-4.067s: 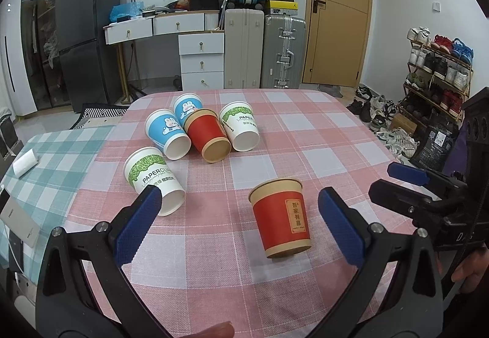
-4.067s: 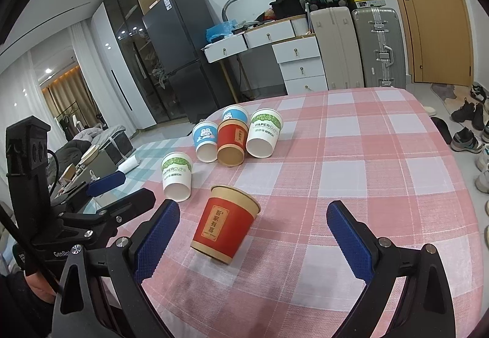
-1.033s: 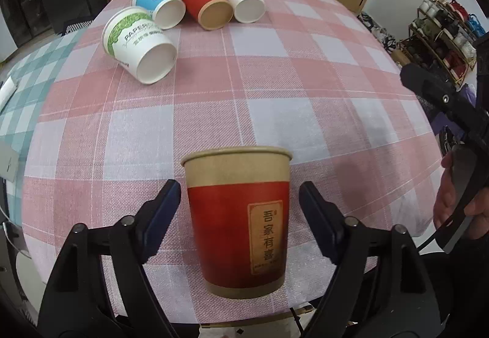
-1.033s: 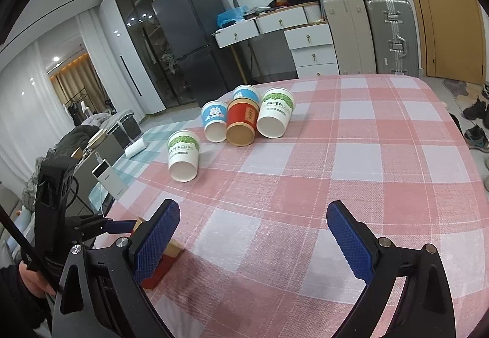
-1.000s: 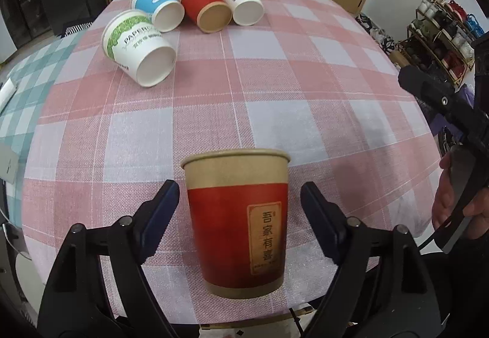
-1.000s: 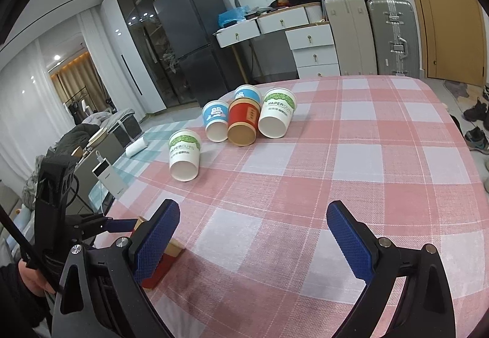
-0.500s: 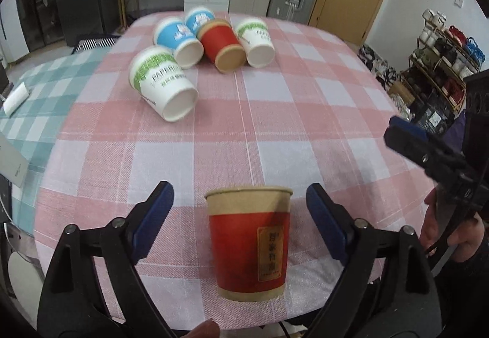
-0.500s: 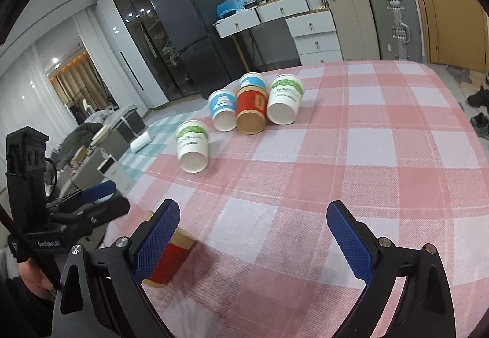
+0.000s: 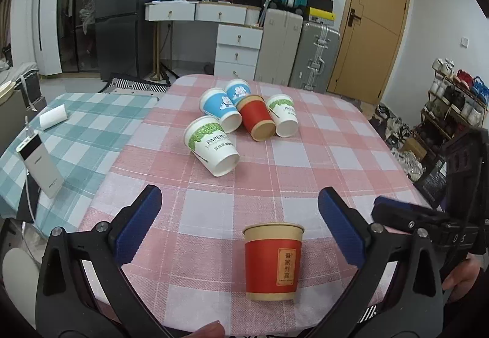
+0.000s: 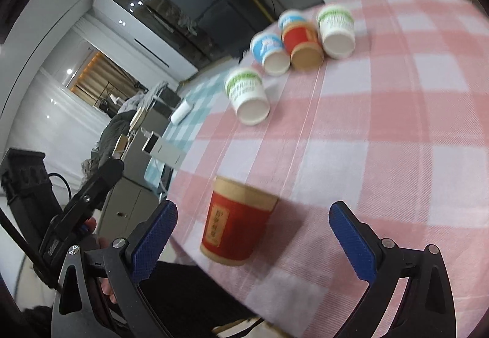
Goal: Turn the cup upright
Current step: 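Move the right tool to the red cup and close on it, then lift the red cup with the right tool, turning its opening up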
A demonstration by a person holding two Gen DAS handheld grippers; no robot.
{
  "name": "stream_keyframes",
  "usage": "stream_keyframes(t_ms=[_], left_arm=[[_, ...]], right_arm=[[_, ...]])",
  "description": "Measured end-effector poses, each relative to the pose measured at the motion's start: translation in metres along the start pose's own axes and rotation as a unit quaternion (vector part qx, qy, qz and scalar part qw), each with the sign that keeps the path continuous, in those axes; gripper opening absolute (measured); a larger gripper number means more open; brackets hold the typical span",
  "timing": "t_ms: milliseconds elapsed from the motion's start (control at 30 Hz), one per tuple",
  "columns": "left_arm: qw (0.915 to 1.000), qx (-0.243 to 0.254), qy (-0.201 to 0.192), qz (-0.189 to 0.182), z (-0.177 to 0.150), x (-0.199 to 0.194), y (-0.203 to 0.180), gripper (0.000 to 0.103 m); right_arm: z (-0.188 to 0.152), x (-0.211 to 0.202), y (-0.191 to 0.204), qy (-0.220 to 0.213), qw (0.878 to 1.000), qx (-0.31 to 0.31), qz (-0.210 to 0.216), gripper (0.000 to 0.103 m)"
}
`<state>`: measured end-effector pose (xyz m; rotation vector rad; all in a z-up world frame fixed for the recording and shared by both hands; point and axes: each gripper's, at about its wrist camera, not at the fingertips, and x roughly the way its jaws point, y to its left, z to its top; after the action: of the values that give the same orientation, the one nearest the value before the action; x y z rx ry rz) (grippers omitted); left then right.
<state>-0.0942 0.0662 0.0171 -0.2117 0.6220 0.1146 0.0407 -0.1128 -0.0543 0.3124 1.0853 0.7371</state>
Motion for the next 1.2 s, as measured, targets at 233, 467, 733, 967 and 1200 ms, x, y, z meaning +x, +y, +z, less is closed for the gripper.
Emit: stream_keyframes(t_ms=[233,467,733,967,1200], left_arm=[[0.9999,-0.009,-0.011,0.001,-0.007,-0.025,0.016,0.102],[0.9999,-0.009,0.003,0.007,-0.008,-0.026,0.023,0.102],[1.0,0.001,0.005,0.008,-0.01,-0.025,0.017,0.102],[0.9999,-0.008,0.013,0.001,-0.01,-0.023,0.019,0.102],[0.9997,-0.005,0.02,0.009,-0.012,-0.018,0.017,0.102]], right_arm=[[0.004,0.048,-0.002,0.083,0.995,0.048,0.01,0.101],[0.012,0.084,0.01,0.135,0.99,0.039,-0.029,0.101],[0.022,0.093,0.007,0.143,0.986,0.058,-0.059,0.101],[0.026,0.091,0.005,0.143,0.986,0.057,-0.068,0.074],[0.022,0.077,-0.001,0.123,0.989,0.054,-0.058,0.071]])
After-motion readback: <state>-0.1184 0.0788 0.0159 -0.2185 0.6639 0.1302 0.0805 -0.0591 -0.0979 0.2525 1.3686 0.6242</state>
